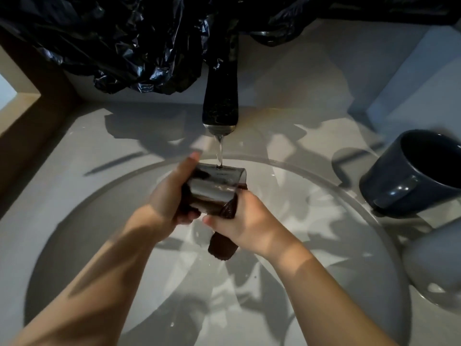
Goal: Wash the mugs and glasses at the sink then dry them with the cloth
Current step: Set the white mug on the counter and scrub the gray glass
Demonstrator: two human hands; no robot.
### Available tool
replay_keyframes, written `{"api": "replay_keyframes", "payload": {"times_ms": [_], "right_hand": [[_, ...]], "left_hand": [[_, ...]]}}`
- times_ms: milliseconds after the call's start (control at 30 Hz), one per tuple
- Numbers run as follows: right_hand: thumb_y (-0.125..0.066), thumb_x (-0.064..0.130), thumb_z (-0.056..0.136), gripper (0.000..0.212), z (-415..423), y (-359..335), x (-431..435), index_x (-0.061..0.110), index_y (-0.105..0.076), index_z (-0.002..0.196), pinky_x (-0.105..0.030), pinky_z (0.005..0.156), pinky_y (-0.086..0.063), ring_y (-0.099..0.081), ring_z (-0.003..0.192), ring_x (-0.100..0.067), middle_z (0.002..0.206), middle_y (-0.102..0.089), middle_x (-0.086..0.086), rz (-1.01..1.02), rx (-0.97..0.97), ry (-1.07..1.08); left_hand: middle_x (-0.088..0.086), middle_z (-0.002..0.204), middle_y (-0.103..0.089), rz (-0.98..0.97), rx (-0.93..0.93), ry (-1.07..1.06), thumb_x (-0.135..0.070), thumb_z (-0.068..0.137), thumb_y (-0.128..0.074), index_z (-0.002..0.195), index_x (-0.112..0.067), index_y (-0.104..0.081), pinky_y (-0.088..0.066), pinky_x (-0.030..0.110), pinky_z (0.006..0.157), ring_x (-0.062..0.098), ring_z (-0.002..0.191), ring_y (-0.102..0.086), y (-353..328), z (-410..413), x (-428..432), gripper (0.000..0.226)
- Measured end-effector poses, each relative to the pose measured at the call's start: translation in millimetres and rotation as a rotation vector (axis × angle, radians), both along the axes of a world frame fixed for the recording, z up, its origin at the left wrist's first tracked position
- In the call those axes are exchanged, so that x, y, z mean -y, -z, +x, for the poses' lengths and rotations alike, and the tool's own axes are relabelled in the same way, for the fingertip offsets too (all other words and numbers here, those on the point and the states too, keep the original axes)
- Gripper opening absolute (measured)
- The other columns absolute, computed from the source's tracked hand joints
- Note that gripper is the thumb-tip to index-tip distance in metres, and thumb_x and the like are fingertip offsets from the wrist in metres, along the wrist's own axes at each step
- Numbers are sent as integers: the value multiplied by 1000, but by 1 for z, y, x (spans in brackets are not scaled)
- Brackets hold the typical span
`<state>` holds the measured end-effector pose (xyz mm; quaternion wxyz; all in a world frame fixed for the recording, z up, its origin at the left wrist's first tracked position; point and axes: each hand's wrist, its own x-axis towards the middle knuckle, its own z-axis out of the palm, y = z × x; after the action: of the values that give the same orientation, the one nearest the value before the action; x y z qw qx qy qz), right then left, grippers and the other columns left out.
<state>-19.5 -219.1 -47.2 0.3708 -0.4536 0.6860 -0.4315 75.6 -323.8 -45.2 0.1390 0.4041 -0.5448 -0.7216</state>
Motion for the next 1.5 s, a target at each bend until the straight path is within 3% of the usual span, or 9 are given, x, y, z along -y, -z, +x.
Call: {"api": "replay_keyframes", "payload": {"times_ms": [200, 300, 400, 467, 667, 900, 1100, 1367, 1500], "right_hand": [[-63, 23, 74, 33, -13, -8, -2, 17, -67, 106, -36, 85, -54, -69, 97, -22, 106, -71, -9, -56, 1034, 53], [-67, 13, 79, 24, -12, -9, -2, 13, -68, 103, -35, 88, -53, -69, 93, -19, 100, -72, -9, -75, 774, 82], [-75, 15, 79, 25, -9, -8, -3, 19, -69, 104, -21, 86, -48, -63, 89, -7, 92, -69, 7, 3, -78, 21], [-75, 21, 80, 24, -9, -3, -2, 22, -69, 103, -27, 90, -49, -63, 94, -12, 94, -69, 6, 17, -108, 51], [-59, 44, 83, 44, -13, -1, 7, 10, -67, 110, -45, 89, -53, -70, 95, -27, 106, -71, -14, 36, 1051, 350], [-70, 31, 83, 12, -9, -10, 0, 31, -64, 72, -14, 67, -47, -63, 66, 1, 63, -66, 17, -70, 66, 217], [-60, 43, 82, 43, -15, -6, 4, 9, -68, 108, -47, 94, -50, -69, 96, -28, 103, -72, -13, 15, 996, 325], [-70, 32, 82, 9, -8, -8, 3, 32, -64, 76, -22, 78, -50, -66, 80, -11, 77, -69, 10, -85, 72, 216], [-65, 41, 84, 29, -12, -4, 6, 15, -70, 95, -42, 87, -55, -71, 84, -22, 89, -75, -6, 7, 711, 450]], "left_hand": [[-14, 79, -60, -836, -77, 146, -61, 70, -49, 108, -32, -50, -48, 20, 61, 8, 70, -59, 0, 10, 8, 48], [-9, 76, -60, -459, -116, 180, -61, 66, -56, 108, -27, -52, -40, 19, 43, 7, 55, -55, -3, 13, 9, 55], [9, 63, -60, 68, 8, 113, -70, 81, -45, 102, -14, -62, -29, 17, 34, 16, 42, -47, 4, 6, 5, 62], [6, 53, -54, 147, 37, 23, -62, 91, -37, 91, -14, -63, -25, 14, 33, 16, 37, -40, 8, -2, -1, 54], [2, 90, -65, -1008, 14, 46, -61, 79, -42, 107, -29, -50, -50, 32, 70, 20, 81, -64, 21, 0, 6, 43], [2, 61, -55, 404, -164, 34, -58, 91, -36, 86, -18, -64, -22, 10, 34, 11, 37, -36, 2, -9, -9, 49], [1, 95, -63, -952, -10, 157, -60, 76, -49, 117, -22, -49, -50, 31, 73, 16, 83, -64, 4, 4, 6, 56], [3, 61, -61, 207, -42, 27, -58, 93, -36, 95, -19, -61, -27, 16, 34, 16, 45, -39, 0, -6, -8, 47], [-2, 82, -60, -841, -11, 66, -60, 84, -45, 103, -26, -47, -44, 16, 57, 1, 65, -58, 11, 0, 0, 39]]}}
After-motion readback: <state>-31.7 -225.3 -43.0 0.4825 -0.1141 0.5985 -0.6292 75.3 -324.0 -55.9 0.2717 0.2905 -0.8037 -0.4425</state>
